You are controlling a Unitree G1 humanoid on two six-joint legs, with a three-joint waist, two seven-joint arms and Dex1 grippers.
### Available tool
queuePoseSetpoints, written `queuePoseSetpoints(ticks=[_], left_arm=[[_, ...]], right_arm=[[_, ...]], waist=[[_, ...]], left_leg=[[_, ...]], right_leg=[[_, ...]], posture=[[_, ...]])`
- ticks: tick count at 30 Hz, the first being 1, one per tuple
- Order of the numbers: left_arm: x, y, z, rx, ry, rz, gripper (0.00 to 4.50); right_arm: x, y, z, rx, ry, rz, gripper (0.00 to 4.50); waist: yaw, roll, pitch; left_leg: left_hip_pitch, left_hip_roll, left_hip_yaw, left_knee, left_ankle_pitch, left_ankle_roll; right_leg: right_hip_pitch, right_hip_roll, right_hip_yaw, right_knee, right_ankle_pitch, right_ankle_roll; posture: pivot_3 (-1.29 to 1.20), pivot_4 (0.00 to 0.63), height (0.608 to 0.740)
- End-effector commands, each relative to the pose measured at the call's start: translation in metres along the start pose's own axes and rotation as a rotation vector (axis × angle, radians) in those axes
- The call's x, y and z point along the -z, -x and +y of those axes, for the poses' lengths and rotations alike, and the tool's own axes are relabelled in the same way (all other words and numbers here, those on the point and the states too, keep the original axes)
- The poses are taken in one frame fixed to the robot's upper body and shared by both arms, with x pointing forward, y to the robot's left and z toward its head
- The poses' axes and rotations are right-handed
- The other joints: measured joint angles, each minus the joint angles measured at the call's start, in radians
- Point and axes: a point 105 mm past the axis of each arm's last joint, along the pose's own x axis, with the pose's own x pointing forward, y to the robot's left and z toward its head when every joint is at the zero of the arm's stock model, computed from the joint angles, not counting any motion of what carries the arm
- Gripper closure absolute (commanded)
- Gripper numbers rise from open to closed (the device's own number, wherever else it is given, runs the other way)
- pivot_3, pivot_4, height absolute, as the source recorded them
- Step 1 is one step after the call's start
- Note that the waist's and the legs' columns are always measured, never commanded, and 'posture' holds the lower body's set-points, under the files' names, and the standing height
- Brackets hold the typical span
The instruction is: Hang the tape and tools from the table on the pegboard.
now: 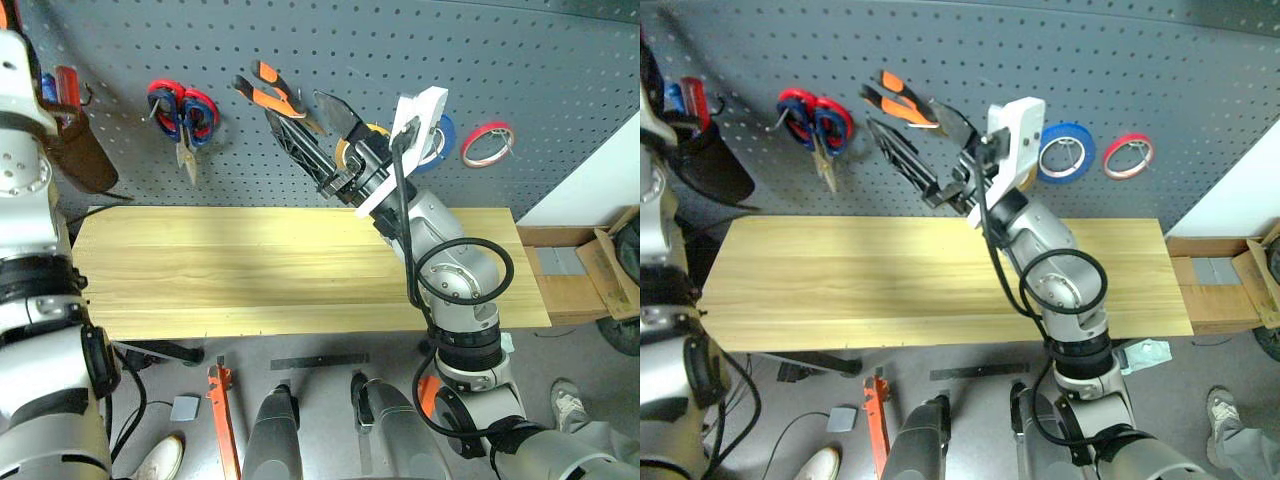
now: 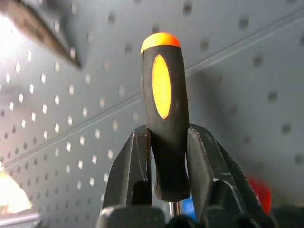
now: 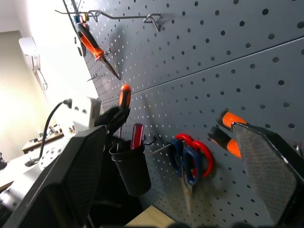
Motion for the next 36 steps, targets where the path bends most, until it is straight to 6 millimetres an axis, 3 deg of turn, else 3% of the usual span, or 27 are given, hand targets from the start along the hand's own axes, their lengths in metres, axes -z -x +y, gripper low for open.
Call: queuePoseSetpoints(ticks=[1,12,23,29,36], left_arm=[[-0.018,0.010,0.031,-0.096,0.005,-0.040,3.82],[0.000,0.030,0.042,-0.106,-0.030,0.041,3.82],[0.000,0.027,0.033,-0.084,-0.011,0.051,0.14],[-0.002,0.029,0.025,-0.067,0.022,0.055,0.04],[-0.029,0.047,0.019,-0.139,0.119,0.034,0.04]], right_arm=[[-0.017,-0.001,0.016,-0.068,0.017,-0.067,0.00],[-0.016,-0.003,0.021,-0.103,0.019,-0.065,0.00],[-0.013,-0.001,0.015,-0.072,0.034,-0.047,0.00],[-0.013,-0.002,0.010,-0.053,0.053,-0.045,0.00],[-0.019,0.011,0.009,-0.064,0.109,-0.022,0.00]], waist=[[-0.003,0.000,0.000],[-0.014,0.001,0.000],[-0.017,0.001,0.000],[-0.017,0.001,0.001],[-0.016,0.001,0.001]], left_leg=[[0.000,0.000,0.000,0.000,0.000,0.000],[0.003,0.000,0.001,0.001,0.001,0.001],[0.004,-0.001,0.001,0.001,0.001,0.001],[0.004,-0.001,0.001,0.001,0.001,0.001],[0.003,-0.001,0.001,0.001,0.001,0.001]], right_leg=[[0.000,0.000,0.000,0.000,0.000,0.000],[0.000,0.001,0.002,0.006,-0.003,0.004],[0.000,0.001,0.004,0.007,-0.003,0.004],[0.000,0.001,0.005,0.006,-0.003,0.005],[0.000,0.001,0.007,0.006,-0.004,0.005]], posture=[[0.04,0.302,0.740],[0.04,0.313,0.740],[0.03,0.316,0.740],[0.03,0.333,0.740],[0.04,0.312,0.740]])
